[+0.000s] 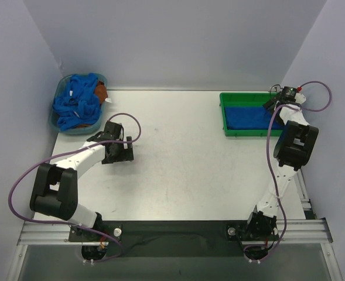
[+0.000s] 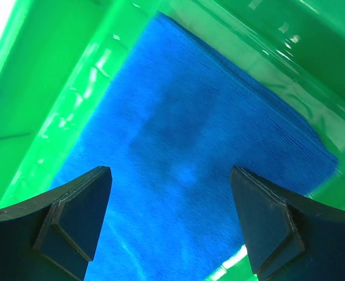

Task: Fold and stack the towels
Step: Neatly place the folded towel into the bin, then grab crumpled towel

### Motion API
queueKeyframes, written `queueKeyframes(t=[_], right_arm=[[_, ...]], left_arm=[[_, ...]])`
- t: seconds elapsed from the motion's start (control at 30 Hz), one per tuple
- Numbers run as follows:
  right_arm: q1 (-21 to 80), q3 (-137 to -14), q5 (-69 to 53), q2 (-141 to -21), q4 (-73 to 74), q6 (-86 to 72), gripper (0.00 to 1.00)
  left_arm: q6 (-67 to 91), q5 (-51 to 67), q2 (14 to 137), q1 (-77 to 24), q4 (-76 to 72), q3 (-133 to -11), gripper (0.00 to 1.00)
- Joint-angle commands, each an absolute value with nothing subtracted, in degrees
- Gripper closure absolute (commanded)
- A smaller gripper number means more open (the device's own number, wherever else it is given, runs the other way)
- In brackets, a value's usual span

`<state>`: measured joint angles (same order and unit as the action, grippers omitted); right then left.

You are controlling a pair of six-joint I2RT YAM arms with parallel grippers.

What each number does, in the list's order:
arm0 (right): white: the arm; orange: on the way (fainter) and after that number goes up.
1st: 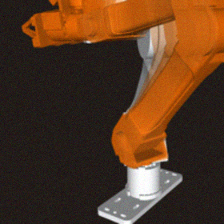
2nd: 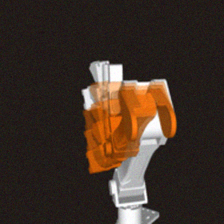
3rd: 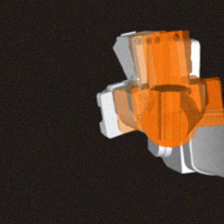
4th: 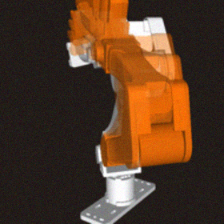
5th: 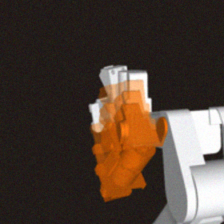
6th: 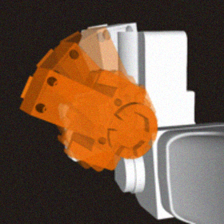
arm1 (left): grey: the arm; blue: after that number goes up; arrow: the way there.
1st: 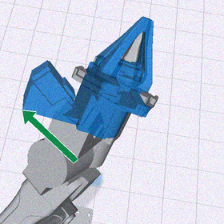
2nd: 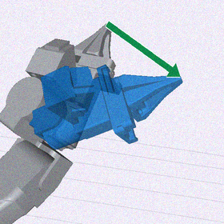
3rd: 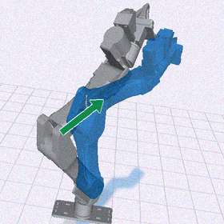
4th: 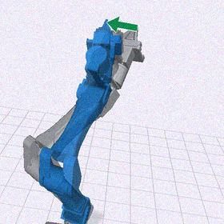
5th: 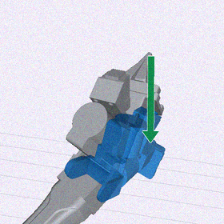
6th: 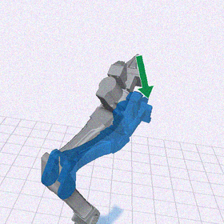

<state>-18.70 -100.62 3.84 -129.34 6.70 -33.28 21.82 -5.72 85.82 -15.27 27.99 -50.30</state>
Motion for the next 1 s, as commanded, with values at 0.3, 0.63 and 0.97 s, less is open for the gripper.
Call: queueKeyframes(t=[0.3, 0.63, 0.97], right_arm=[[-13.7, -94.5, -2.8, -111.9, -1.4, -26.3, 0.14], [-4.4, -77.1, -7.3, -87.6, 7.6, -24.3, 0.09], [10.0, -55.6, -11.9, -71.9, 8.3, -24.8, 0.10]], left_arm=[[21.5, -5.5, 78.6, -15.0, 24.6, -52.5, 0.03], [23.9, -11.9, 80.9, -8.3, 30.3, -73.4, 0.04], [30.3, -18.5, 101.7, 5.9, 28.4, -95.1, 0.12]])
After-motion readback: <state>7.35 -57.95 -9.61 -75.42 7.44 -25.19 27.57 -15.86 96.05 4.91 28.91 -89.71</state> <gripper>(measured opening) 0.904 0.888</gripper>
